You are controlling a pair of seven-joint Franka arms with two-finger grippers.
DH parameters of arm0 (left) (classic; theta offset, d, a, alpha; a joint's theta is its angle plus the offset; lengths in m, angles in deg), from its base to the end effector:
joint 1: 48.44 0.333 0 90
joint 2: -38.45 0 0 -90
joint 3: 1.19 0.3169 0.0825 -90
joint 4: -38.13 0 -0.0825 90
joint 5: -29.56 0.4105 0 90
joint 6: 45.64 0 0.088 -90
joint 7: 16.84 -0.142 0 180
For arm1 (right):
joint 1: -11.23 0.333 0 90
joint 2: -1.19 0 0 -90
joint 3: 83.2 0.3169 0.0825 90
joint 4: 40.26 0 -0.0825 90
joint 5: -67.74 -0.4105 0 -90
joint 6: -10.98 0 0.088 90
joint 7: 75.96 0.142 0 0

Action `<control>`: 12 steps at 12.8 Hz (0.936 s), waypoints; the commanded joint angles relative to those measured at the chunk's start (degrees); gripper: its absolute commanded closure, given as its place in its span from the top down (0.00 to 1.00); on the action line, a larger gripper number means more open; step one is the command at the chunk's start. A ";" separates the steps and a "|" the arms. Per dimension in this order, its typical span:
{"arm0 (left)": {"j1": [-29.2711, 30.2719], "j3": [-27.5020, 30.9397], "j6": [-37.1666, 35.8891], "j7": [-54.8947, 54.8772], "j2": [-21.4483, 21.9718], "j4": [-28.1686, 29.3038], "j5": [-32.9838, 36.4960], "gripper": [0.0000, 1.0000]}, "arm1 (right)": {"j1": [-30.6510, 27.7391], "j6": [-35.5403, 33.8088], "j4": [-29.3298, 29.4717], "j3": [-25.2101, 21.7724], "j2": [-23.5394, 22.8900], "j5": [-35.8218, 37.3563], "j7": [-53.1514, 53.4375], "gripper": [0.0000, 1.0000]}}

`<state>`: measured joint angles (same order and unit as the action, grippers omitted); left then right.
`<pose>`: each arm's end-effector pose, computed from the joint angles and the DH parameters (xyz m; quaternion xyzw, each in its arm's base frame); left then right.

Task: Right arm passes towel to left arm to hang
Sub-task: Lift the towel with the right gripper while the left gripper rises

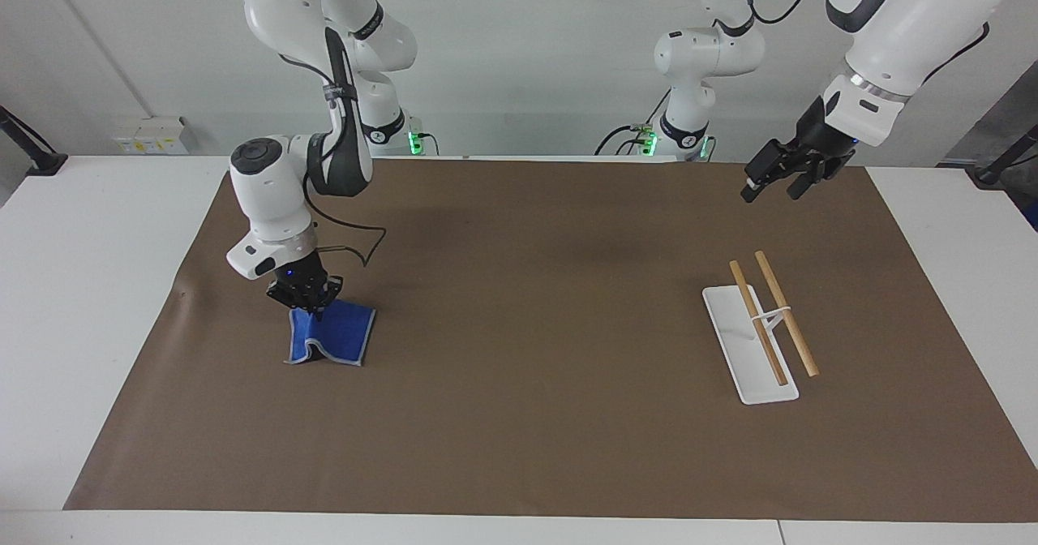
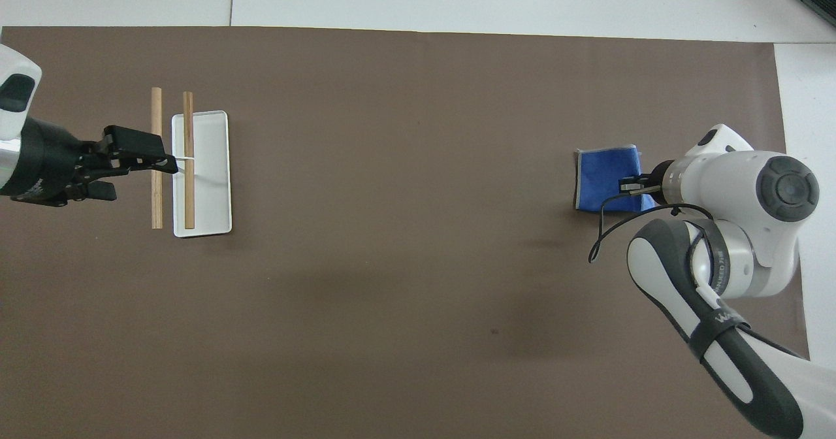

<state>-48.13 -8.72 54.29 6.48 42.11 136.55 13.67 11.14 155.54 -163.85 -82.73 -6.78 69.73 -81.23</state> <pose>0.5699 -0.1085 0.5733 0.9777 0.1561 0.0079 0.1400 0.6052 0.0036 0.3062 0.9916 0.0618 0.1126 0.0159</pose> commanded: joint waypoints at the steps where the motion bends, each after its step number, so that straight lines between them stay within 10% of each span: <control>1: -0.31 -3.09 8.23 13.10 3.27 6.15 -3.88 1.00 | 2.01 -4.01 1.07 1.02 3.21 -3.98 0.52 0.00; 12: -1.28 -12.49 42.06 38.07 3.73 21.02 -19.96 1.00 | 7.28 -14.30 5.20 3.75 11.49 -40.98 -0.09 0.00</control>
<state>-48.29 -19.33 89.47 38.66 45.90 154.81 -3.33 18.43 142.59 -159.81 -79.66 4.63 33.13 -80.99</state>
